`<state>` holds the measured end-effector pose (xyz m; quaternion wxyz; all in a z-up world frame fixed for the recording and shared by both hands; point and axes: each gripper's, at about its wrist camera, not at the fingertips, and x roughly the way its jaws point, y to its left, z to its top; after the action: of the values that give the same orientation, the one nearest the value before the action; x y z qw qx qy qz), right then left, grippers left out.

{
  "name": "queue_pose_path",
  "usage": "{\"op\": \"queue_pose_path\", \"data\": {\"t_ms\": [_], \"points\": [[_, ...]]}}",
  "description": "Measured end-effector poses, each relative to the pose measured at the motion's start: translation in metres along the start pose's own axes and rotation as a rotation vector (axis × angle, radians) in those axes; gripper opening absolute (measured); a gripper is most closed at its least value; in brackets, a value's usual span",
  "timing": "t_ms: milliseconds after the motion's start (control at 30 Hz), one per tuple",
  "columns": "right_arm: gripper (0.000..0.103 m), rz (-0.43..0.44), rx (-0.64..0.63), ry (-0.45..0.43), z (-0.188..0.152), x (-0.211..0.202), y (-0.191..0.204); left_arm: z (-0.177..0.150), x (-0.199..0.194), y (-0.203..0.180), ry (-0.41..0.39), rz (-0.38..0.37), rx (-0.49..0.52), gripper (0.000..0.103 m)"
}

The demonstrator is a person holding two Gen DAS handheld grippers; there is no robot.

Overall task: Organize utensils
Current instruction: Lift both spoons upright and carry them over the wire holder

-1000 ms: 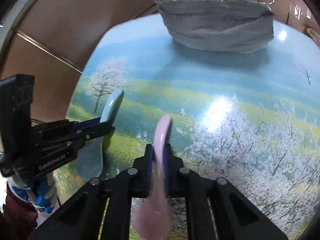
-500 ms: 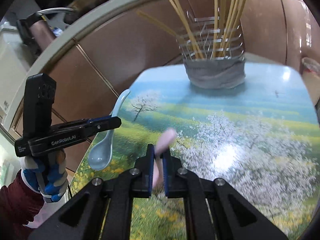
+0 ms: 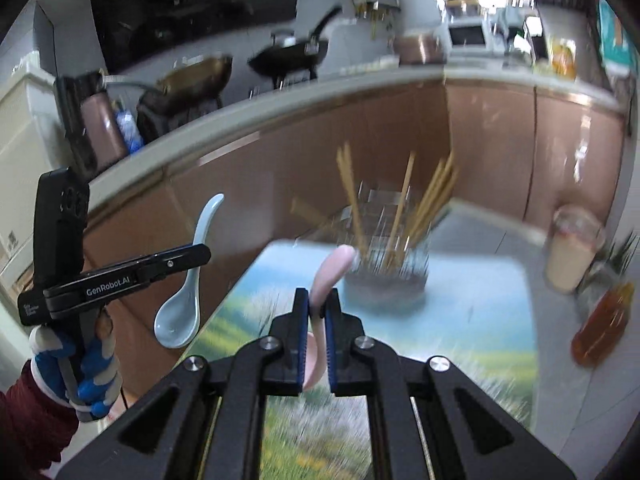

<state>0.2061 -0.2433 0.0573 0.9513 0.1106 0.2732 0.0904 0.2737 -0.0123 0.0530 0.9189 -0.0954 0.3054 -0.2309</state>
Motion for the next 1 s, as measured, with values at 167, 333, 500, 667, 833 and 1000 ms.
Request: {"op": "queue_pose_path", "data": {"t_ms": [167,333,500,667,833,1000], "points": [[0.007,-0.029,-0.007,-0.066,0.045,0.006,-0.014,0.038,0.031,-0.015,-0.115,0.057,-0.024,0.009],[0.007,-0.060,-0.028,-0.093,0.082,0.039,-0.035,0.061,0.085,-0.035,-0.203,0.145,-0.038,0.010],[0.007,-0.091,-0.049,-0.068,0.098,0.090,-0.059,0.063,0.141,-0.048,-0.274,0.299,0.006,0.009],[0.007,-0.085,-0.042,-0.011,0.091,0.137,-0.084,0.050,0.180,-0.048,-0.316,0.403,0.023,0.010],[0.007,-0.058,-0.043,0.019,0.079,0.166,-0.094,0.032,0.205,-0.045,-0.362,0.464,0.035,0.010],[0.007,-0.017,-0.048,0.035,0.069,0.178,-0.095,0.022,0.209,-0.043,-0.387,0.467,0.050,0.010]]}}
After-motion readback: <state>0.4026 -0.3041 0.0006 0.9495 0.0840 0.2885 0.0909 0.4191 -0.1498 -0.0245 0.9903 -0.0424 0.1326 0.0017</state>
